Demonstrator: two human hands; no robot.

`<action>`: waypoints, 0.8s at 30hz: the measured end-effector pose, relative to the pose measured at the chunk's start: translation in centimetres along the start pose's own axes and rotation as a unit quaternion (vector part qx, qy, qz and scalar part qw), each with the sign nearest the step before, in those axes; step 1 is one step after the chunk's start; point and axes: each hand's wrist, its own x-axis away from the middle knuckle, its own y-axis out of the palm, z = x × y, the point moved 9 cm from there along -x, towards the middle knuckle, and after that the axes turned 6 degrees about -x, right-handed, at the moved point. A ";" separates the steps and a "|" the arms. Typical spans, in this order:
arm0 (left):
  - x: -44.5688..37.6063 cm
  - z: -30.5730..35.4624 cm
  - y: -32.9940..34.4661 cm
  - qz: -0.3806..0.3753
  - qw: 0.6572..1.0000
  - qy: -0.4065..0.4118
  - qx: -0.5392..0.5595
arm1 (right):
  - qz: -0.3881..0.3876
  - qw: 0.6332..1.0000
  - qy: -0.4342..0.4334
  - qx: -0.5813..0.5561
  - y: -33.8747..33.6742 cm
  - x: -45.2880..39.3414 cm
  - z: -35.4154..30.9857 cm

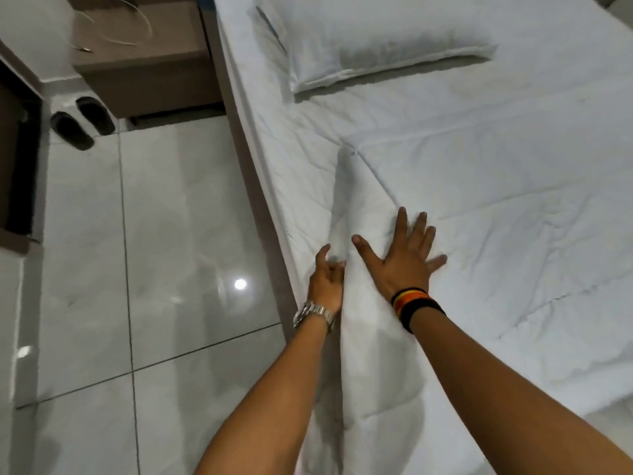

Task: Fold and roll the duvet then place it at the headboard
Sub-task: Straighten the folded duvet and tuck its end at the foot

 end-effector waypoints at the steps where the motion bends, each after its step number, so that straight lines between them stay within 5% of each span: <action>1: -1.1 0.4 1.3 -0.021 1.000 -0.011 0.020 | -0.002 1.000 0.013 0.002 0.0 -0.2 0.3; 5: -1.6 -0.5 5.1 -0.074 0.980 -0.140 0.121 | 0.006 0.998 0.056 -0.022 -1.2 0.5 3.0; 11: 0.4 1.3 7.3 -0.201 0.957 -0.166 0.123 | 0.033 0.995 0.073 -0.058 -3.0 2.0 2.8; 13: 0.7 3.3 5.4 -0.156 0.967 -0.152 0.130 | 0.046 0.992 0.078 -0.086 -3.8 2.2 2.0; 17: 2.1 8.4 -5.4 0.080 0.968 -0.018 0.237 | 0.078 0.983 0.066 -0.150 -5.4 3.6 0.6; 20: 4.7 10.4 -14.0 0.202 0.966 0.110 0.117 | 0.061 0.986 0.061 -0.145 -4.3 5.1 0.9; 24: 3.1 6.1 -14.7 0.061 0.978 0.036 -0.196 | -0.039 0.977 0.183 -0.103 0.8 7.5 3.7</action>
